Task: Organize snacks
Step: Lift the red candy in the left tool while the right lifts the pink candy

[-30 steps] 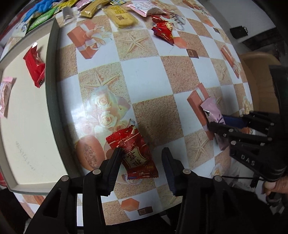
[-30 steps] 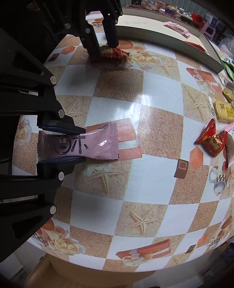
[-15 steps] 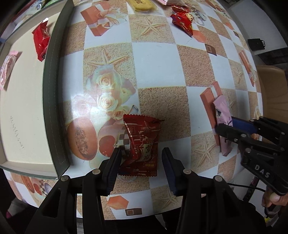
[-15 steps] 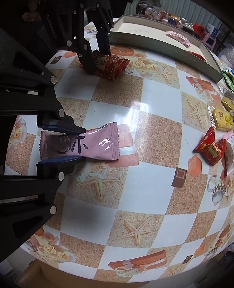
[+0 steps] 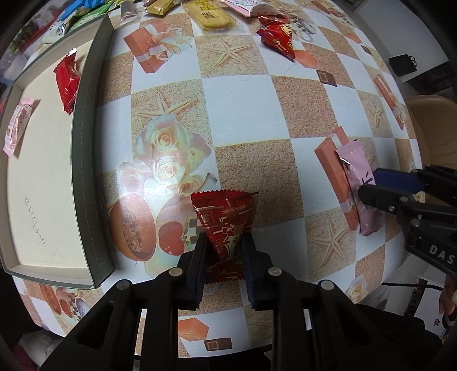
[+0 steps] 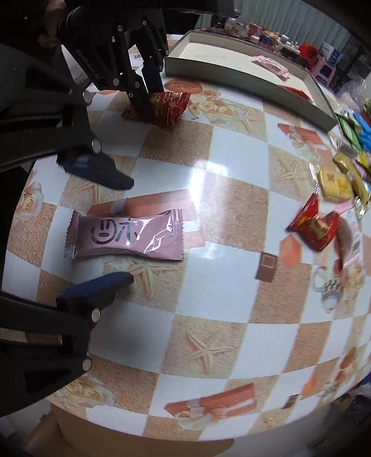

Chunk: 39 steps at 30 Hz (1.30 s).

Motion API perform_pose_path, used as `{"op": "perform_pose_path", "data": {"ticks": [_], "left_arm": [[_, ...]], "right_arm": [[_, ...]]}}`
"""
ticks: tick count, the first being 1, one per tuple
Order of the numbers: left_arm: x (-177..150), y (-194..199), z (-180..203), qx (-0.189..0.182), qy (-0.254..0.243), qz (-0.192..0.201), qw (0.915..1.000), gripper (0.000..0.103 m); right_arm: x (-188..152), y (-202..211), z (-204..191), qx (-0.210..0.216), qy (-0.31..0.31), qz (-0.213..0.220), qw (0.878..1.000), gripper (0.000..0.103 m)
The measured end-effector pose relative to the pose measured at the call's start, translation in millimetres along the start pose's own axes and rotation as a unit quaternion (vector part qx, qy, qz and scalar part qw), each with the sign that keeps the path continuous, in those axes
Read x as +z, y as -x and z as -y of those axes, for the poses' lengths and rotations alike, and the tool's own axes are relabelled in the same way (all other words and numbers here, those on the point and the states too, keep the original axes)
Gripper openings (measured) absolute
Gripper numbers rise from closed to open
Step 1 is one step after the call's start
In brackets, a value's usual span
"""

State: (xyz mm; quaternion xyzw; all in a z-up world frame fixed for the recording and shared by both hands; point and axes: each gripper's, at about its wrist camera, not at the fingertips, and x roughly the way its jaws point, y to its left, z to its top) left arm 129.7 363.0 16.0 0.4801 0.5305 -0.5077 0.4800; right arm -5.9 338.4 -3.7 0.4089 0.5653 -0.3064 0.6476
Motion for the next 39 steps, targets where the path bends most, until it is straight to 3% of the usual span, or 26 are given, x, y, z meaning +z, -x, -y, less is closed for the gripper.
{"op": "perform_pose_path", "data": {"ticks": [1, 3, 4, 7, 8, 12, 19, 30, 39], "left_arm": [[1.6, 8.8, 2.3, -0.004, 0.003, 0.003, 1.0, 0.027], [2.0, 8.4, 3.4, -0.018, 0.004, 0.005, 0.9998, 0.039], [6.6, 5.9, 4.9, -0.013, -0.001, 0.006, 0.9999, 0.039], [5.1, 5.4, 12.8, -0.003, -0.026, 0.014, 0.9996, 0.033], [4.4, 5.6, 11.1, -0.005, -0.025, 0.015, 0.9996, 0.025], [10.6, 5.4, -9.7, -0.053, 0.012, 0.006, 0.9985, 0.023], [9.6, 16.1, -20.4, -0.086, 0.023, 0.004, 0.996, 0.022], [29.7, 38.5, -9.9, -0.065, 0.007, 0.019, 0.9977, 0.022], [38.3, 56.9, -4.5, 0.008, -0.037, 0.023, 0.999, 0.022]], "right_arm": [[0.4, -1.0, -1.7, -0.004, 0.007, -0.004, 1.0, 0.034], [1.8, -2.9, -2.7, -0.006, 0.007, -0.01, 1.0, 0.034], [2.6, -4.3, -2.7, -0.011, 0.005, -0.011, 1.0, 0.034], [5.2, -13.9, -0.5, -0.021, 0.001, -0.024, 1.0, 0.034], [5.3, -17.2, -2.4, -0.031, 0.012, -0.028, 0.999, 0.034], [9.8, -20.2, -18.9, -0.078, 0.067, -0.029, 0.994, 0.025], [20.4, -1.2, -9.4, -0.048, 0.031, -0.016, 0.998, 0.024], [26.3, 46.5, 15.9, 0.007, -0.011, 0.017, 1.0, 0.024], [27.2, 66.4, 26.0, 0.029, -0.035, 0.03, 0.999, 0.024]]}}
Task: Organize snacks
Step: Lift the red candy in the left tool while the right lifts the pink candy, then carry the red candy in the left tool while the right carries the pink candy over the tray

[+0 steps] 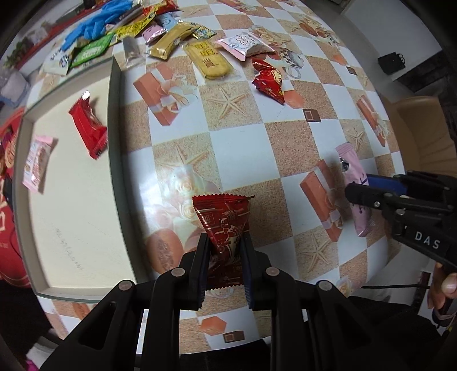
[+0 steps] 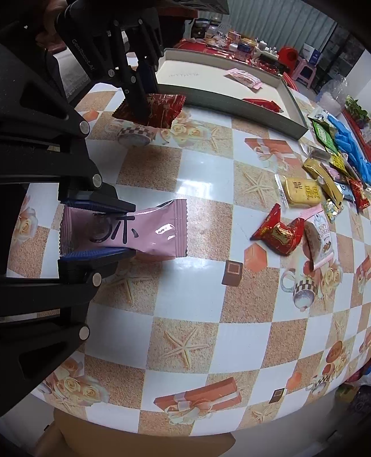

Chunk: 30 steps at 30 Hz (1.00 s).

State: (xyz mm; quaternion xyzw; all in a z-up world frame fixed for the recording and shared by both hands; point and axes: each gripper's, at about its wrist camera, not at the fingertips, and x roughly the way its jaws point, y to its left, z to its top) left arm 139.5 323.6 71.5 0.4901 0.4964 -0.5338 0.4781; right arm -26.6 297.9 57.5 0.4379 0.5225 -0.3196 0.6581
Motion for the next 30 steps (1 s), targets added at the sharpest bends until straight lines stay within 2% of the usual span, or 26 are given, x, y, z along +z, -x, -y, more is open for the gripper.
{"op": "perform_pose_path", "data": {"ticks": [7, 15, 30], "left_arm": [[10.4, 12.3, 1.6, 0.033, -0.019, 0.012, 0.9992, 0.022], [18.3, 29.4, -7.3, 0.044, -0.025, 0.036, 0.9981, 0.023], [4.0, 46.1, -64.7, 0.052, 0.025, 0.049, 0.9971, 0.023]], "right_arm": [[4.5, 2.6, -1.8, 0.001, -0.005, 0.006, 1.0, 0.024], [21.6, 14.5, -16.8, 0.003, 0.01, 0.017, 1.0, 0.024], [38.9, 10.0, -83.2, 0.021, 0.047, 0.007, 0.999, 0.024]]}}
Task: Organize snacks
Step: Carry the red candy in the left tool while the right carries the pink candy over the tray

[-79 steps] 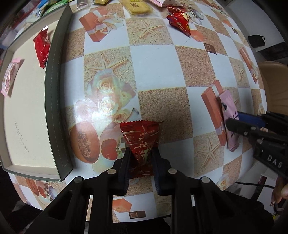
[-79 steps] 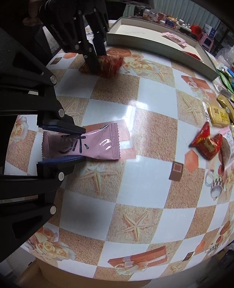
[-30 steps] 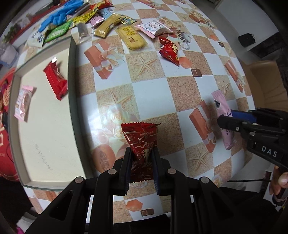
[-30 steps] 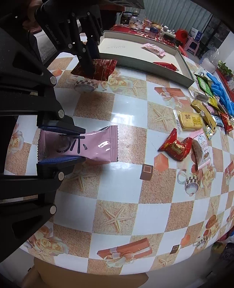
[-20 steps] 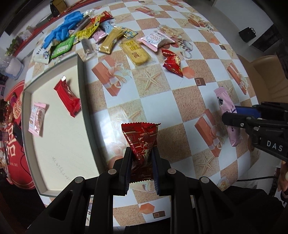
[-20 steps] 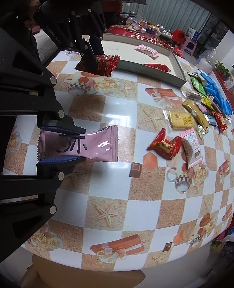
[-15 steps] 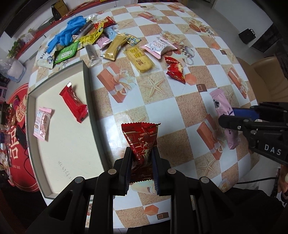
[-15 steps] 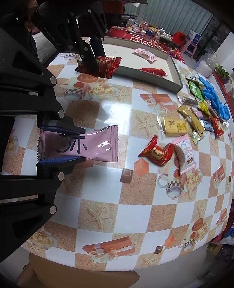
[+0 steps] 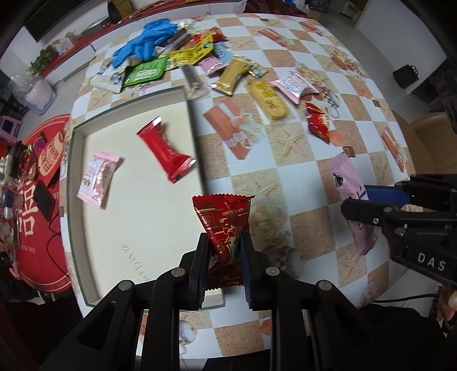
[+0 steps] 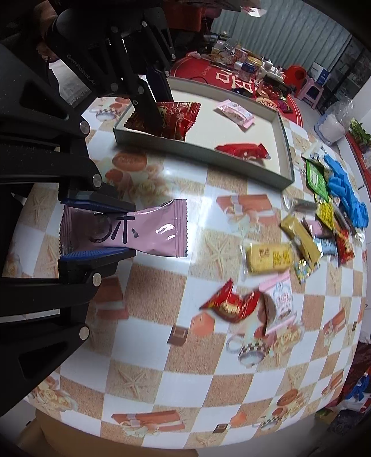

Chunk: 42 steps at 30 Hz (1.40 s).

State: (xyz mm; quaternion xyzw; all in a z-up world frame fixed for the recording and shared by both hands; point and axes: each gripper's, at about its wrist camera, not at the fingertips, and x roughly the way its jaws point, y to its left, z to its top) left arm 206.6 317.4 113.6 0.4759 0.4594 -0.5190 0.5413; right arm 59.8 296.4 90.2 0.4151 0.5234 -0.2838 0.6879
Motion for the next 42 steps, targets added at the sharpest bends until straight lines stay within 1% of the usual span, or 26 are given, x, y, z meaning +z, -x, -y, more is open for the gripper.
{"op": "perform_pose_path", "data": {"ticks": [4, 9, 16, 24, 32, 42], "left_arm": [[-6.8, -0.7, -21.3, 0.001, 0.022, -0.001, 0.9998, 0.022], [-14.8, -1.1, -44.6, 0.019, 0.029, 0.0, 0.9994, 0.023], [-29.4, -8.3, -84.2, 0.024, 0.059, -0.011, 0.9979, 0.023], [-36.7, -16.7, -116.0, 0.026, 0.073, -0.021, 0.9968, 0.023], [-35.5, -22.4, -136.6, 0.028, 0.075, -0.026, 0.9964, 0.023], [-36.7, -32.3, -148.3, 0.023, 0.071, -0.034, 0.9966, 0.023]], "right_arm": [[6.2, -6.2, -24.4, 0.002, 0.02, -0.007, 1.0, 0.024], [15.8, -14.9, -56.6, 0.004, 0.043, -0.015, 0.999, 0.024], [27.2, -31.3, -101.0, 0.002, 0.074, -0.03, 0.997, 0.024], [39.1, -50.3, -146.5, -0.004, 0.107, -0.045, 0.993, 0.024], [49.5, -63.2, -171.1, -0.006, 0.114, -0.054, 0.992, 0.025], [59.2, -78.1, -183.2, -0.014, 0.105, -0.064, 0.992, 0.025]]}}
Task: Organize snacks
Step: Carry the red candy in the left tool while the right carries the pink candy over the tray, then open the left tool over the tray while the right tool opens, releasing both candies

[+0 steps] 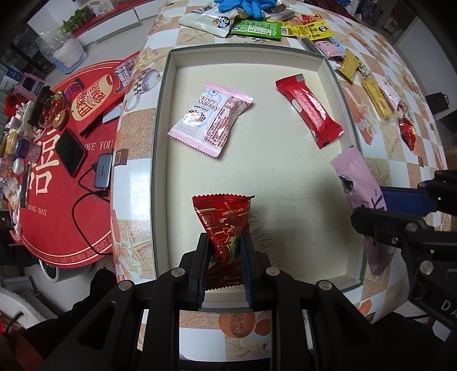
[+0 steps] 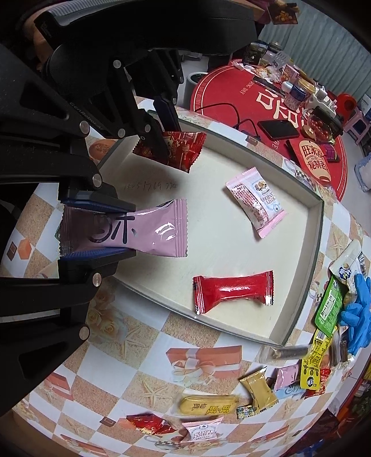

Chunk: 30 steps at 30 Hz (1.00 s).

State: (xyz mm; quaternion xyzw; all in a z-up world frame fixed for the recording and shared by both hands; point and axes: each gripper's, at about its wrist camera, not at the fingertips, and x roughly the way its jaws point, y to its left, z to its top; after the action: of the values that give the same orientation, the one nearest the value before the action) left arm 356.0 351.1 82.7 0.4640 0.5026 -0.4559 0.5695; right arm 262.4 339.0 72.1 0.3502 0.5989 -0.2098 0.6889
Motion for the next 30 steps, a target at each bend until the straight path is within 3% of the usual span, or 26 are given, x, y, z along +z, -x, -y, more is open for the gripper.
{"op": "perform_pose_path", "data": {"ticks": [20, 30], "left_arm": [[9.7, -16.2, -19.8, -0.016, 0.017, -0.018, 0.9996, 0.023], [15.6, -22.5, -26.6, -0.027, 0.028, -0.024, 0.9989, 0.023]], "right_arm": [[14.8, -21.3, -2.3, 0.003, -0.027, -0.026, 0.999, 0.025], [27.9, -22.4, -13.1, -0.018, 0.0, -0.029, 0.999, 0.025]]}}
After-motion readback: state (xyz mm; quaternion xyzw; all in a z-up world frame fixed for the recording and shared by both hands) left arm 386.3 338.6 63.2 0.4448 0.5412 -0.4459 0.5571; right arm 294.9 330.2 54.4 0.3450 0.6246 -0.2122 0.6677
